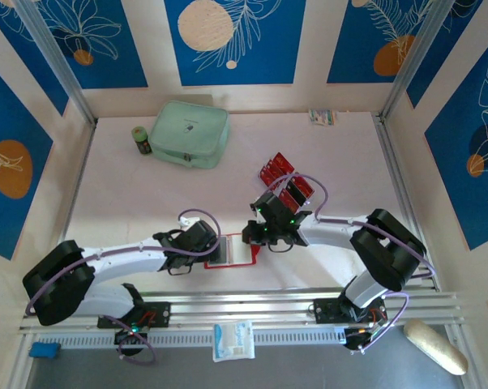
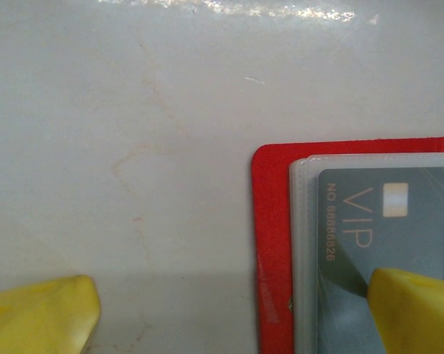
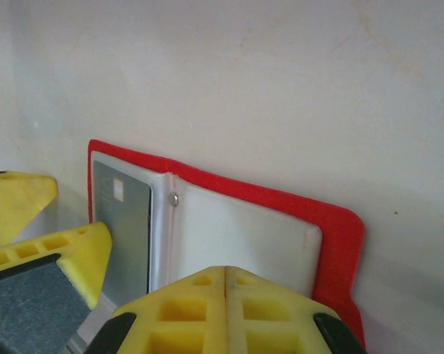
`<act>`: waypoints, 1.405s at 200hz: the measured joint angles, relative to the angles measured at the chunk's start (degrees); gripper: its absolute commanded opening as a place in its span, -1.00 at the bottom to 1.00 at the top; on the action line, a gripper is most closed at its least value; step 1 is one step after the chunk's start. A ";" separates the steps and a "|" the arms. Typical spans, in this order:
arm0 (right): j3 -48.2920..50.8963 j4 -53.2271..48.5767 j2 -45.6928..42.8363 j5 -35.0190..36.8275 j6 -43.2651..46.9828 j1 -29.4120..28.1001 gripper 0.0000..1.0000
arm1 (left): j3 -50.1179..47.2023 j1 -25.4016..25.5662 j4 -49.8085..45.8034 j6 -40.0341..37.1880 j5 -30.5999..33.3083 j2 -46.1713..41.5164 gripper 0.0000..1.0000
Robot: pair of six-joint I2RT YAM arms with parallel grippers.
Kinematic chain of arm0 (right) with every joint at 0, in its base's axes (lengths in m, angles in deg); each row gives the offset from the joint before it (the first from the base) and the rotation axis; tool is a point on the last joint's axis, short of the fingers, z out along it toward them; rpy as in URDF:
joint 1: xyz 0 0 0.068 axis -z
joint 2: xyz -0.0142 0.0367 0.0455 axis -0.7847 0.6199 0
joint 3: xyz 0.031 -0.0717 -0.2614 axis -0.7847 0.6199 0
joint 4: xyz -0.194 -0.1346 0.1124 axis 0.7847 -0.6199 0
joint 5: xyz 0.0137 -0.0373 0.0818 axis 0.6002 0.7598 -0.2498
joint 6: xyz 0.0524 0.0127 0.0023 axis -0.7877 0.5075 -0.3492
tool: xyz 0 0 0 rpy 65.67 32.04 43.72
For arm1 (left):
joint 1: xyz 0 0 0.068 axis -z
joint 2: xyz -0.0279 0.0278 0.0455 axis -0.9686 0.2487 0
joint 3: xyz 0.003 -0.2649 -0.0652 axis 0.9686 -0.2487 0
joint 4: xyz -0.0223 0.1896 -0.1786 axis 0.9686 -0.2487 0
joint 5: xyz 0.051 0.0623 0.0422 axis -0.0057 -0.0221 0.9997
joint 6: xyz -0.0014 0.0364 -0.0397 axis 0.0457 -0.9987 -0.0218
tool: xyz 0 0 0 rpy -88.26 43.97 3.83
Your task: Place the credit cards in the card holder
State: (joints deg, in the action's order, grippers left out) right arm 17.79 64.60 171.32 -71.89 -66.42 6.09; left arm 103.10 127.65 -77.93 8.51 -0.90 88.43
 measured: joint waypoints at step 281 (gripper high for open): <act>1.20 8.17 4.50 -2.58 -5.09 -3.04 -1.00 | -0.96 0.46 10.36 -0.66 -6.95 -0.96 0.98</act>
State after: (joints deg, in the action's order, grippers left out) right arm 18.99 72.78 175.82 -74.47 -71.52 3.05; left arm 102.14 128.11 -67.57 7.86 -7.85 87.47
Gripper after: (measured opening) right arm 0.061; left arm 0.992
